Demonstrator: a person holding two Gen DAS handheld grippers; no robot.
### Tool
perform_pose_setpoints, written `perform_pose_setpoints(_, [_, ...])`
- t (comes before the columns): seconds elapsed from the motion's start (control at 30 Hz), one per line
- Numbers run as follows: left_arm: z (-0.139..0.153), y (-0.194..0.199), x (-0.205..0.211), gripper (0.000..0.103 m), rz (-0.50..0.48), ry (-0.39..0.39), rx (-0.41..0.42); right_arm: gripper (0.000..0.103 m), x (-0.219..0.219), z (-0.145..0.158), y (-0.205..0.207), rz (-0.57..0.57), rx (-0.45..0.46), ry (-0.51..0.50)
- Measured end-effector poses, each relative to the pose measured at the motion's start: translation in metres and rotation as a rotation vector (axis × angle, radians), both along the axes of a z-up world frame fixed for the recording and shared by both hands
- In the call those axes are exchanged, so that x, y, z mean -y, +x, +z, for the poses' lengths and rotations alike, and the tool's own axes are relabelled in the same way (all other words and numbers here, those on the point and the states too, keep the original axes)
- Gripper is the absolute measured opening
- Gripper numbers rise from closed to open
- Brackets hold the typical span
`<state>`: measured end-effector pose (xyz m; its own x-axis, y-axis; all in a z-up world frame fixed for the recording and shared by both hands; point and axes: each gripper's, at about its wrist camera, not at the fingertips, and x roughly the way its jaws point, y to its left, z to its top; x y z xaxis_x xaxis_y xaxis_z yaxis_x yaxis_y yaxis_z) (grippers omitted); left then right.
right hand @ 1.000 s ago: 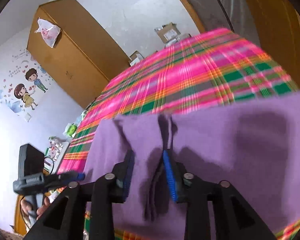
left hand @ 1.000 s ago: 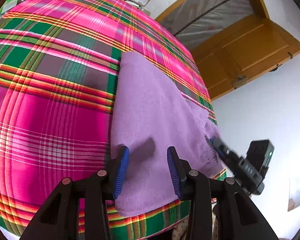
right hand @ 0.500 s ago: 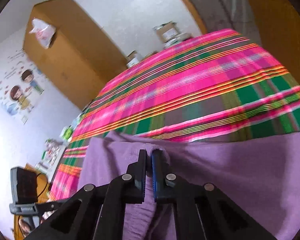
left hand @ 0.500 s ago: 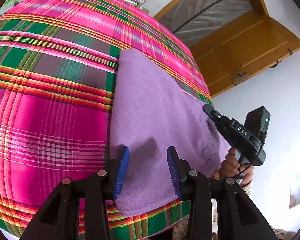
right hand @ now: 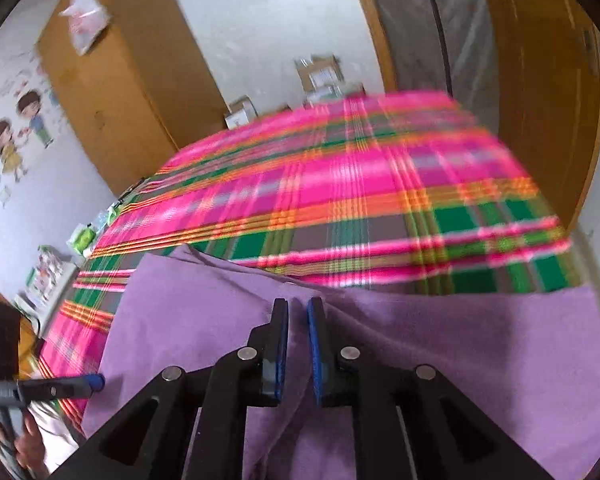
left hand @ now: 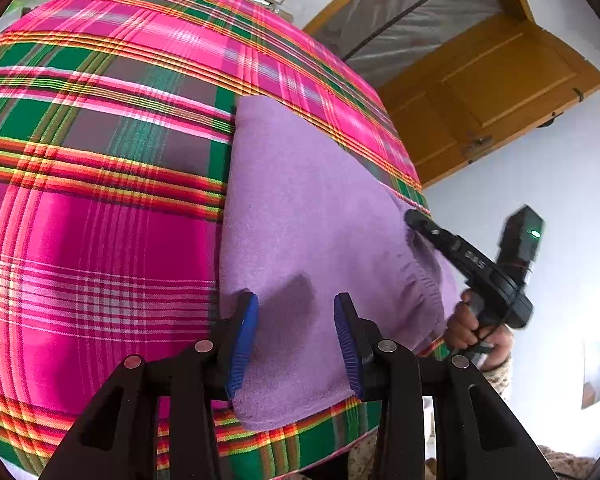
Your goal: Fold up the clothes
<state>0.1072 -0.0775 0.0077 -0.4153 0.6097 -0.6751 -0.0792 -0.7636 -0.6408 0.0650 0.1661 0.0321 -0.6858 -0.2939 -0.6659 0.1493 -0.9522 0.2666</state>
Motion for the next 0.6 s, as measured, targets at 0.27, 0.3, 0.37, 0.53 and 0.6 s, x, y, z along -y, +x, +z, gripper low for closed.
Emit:
perform_pose_setpoints(0.27, [0.000,0.008,-0.004,0.041,-0.012,-0.003,0.001,0.012,0.022,-0.008,0.044,0.118,-0.013,0.056])
perform_pose_setpoints(0.3, [0.000,0.011,-0.004,0.041,-0.015,-0.003,0.001,0.012,0.023,-0.010,0.050,0.121,-0.013,0.069])
perform_pose_setpoints(0.37, [-0.002,0.016,-0.004,0.041,-0.023,-0.005,0.002,0.012,0.024,-0.016,0.060,0.126,-0.014,0.095])
perform_pose_setpoints(0.53, [-0.006,0.032,-0.003,0.041,-0.040,-0.007,0.002,0.025,0.026,-0.022,0.081,0.123,-0.021,0.164])
perform_pose_setpoints(0.6, [-0.006,0.037,-0.003,0.041,-0.047,-0.011,-0.006,0.027,0.025,-0.019,0.086,0.118,-0.025,0.190])
